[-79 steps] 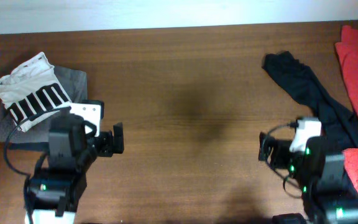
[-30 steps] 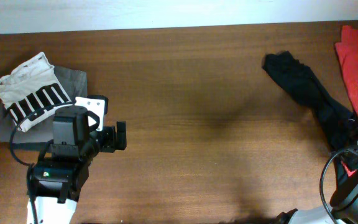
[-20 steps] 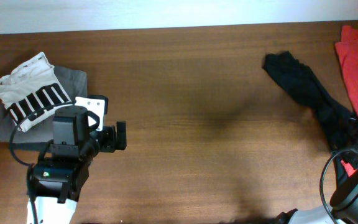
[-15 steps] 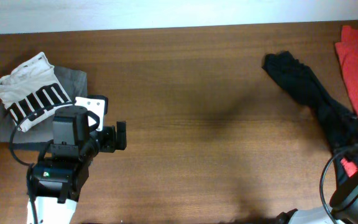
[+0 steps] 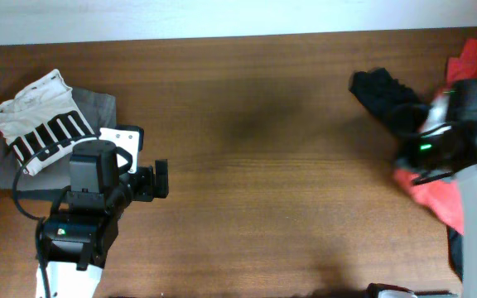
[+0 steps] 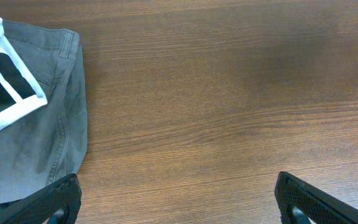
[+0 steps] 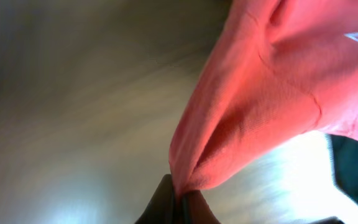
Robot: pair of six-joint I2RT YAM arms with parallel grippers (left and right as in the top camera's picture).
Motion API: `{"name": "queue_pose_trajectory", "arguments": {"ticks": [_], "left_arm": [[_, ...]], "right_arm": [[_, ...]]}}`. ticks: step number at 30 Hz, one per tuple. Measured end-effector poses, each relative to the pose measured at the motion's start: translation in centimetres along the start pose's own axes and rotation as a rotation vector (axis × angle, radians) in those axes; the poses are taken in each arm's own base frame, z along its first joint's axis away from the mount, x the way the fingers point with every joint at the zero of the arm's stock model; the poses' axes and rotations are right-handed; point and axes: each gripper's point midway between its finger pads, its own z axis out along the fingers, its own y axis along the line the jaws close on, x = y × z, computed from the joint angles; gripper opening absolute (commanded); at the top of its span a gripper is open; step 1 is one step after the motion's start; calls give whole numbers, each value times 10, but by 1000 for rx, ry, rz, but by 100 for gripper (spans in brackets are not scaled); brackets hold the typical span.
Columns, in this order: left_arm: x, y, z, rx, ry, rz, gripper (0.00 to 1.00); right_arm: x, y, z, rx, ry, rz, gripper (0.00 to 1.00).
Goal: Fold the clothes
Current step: 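Reach the right gripper to the red-orange t-shirt at the right edge and grasp it, then drag the red t-shirt toward the table center with the right gripper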
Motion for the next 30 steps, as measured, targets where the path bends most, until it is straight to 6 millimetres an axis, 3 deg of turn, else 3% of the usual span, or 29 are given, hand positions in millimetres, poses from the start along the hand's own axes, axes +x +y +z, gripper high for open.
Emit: {"name": "queue_pose_trajectory", "arguments": {"ticks": [5, 9, 11, 12, 14, 17, 20, 22, 26, 28, 29, 30], "left_arm": [[0, 0, 0, 0, 0, 0, 99], [0, 0, 0, 0, 0, 0, 99], [0, 0, 0, 0, -1, 0, 99], [0, 0, 0, 0, 0, 0, 99], [0, 0, 0, 0, -1, 0, 99], [0, 0, 0, 0, -1, 0, 99], [-1, 0, 0, 1, -2, 0, 99], [-2, -2, 0, 11, -7, 0, 99], [-8, -9, 1, 54, -29, 1, 99], [-11, -15, 5, 85, -31, 1, 99], [-11, -18, 9, 107, -25, 2, 99], [-10, -23, 13, 131, -15, 4, 99]], "right_arm": [[43, 77, 3, -85, 81, -269, 4], [60, 140, 10, -176, 50, -451, 4], [65, 183, 16, -244, 3, -541, 6], [65, 200, 19, -277, -25, -566, 16], [58, 232, 24, -333, -89, -602, 22], [58, 256, 42, -352, -104, -626, 43], [51, 250, 56, -298, -99, -606, 49], [42, 231, 59, -231, -93, -562, 50], [5, 170, 50, -86, -114, -408, 59], [-21, 128, 28, -31, -165, -289, 68], [-23, 123, 25, -26, -170, -281, 70], [-31, 103, 12, -5, -197, -228, 72]]}}
